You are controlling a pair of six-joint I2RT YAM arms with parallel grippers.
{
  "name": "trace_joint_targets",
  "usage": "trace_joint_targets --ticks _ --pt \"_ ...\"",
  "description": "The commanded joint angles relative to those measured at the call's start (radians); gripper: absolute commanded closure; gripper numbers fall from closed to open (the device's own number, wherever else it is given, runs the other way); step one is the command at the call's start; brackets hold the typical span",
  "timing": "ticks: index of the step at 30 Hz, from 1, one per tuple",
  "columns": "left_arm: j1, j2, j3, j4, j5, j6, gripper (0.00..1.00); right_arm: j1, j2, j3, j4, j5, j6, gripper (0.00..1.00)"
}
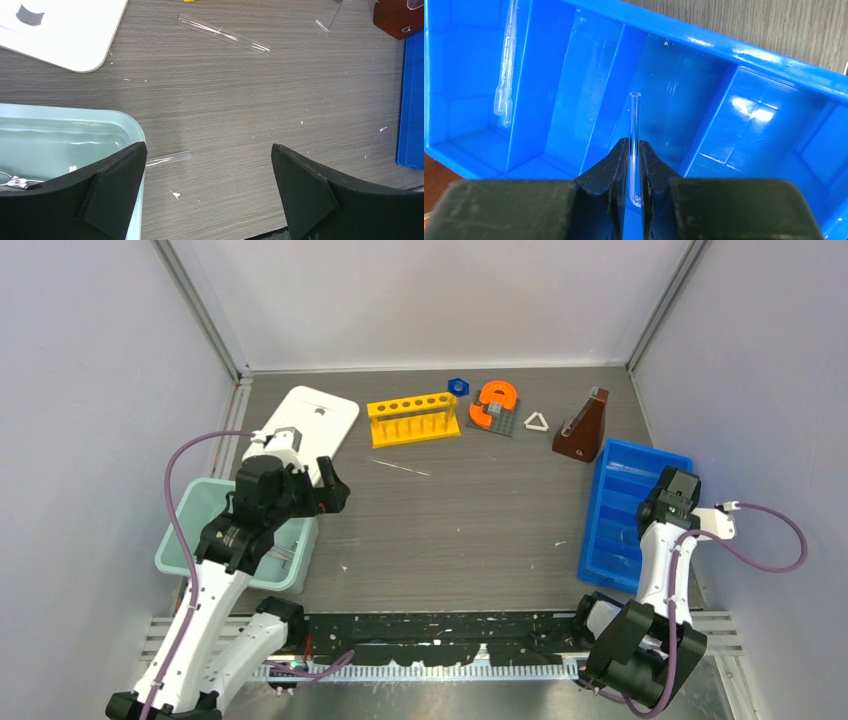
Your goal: Organize the chemistry lab equipment
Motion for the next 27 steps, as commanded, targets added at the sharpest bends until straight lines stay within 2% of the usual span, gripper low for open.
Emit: trace_joint_targets --ticks 1,11,27 --pt "-0.008 -0.007 0.012 0.01 -0.015 0.019 0.0 -0.019 0.022 -0.014 0.082 0.046 0.014 0.81" --pt "-0.013 0.0 0.015 0.006 -0.045 0.026 0.0 -0.037 0.05 -0.072 0.157 0.052 0.036 0.81" --pt "-0.013 0.0 0.017 0.0 -0.081 0.03 0.0 -0.062 0.142 -0.064 0.209 0.039 0.121 0.81"
